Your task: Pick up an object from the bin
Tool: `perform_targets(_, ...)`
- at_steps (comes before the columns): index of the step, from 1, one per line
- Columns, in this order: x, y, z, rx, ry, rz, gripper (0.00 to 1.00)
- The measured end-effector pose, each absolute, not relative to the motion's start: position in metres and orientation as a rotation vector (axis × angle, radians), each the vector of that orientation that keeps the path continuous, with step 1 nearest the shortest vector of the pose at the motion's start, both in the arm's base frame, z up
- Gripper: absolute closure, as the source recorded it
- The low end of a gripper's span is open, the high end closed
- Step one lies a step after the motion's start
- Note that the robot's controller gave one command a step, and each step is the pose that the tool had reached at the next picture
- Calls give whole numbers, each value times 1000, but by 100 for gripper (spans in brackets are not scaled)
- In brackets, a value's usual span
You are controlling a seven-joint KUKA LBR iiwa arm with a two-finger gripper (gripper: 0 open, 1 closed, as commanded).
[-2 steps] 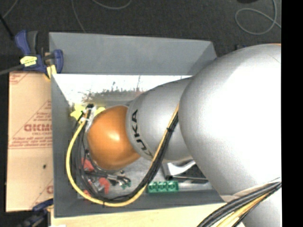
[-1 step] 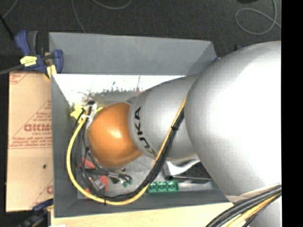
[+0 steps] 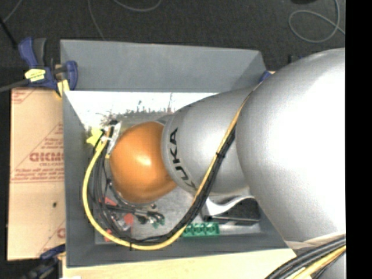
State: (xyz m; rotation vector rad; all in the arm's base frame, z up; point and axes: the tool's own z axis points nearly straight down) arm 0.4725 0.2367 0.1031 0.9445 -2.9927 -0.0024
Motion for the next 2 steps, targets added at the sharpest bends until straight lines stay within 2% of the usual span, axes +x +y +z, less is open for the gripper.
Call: perform_targets(2, 474, 237, 144, 945, -3000, -4, 100)
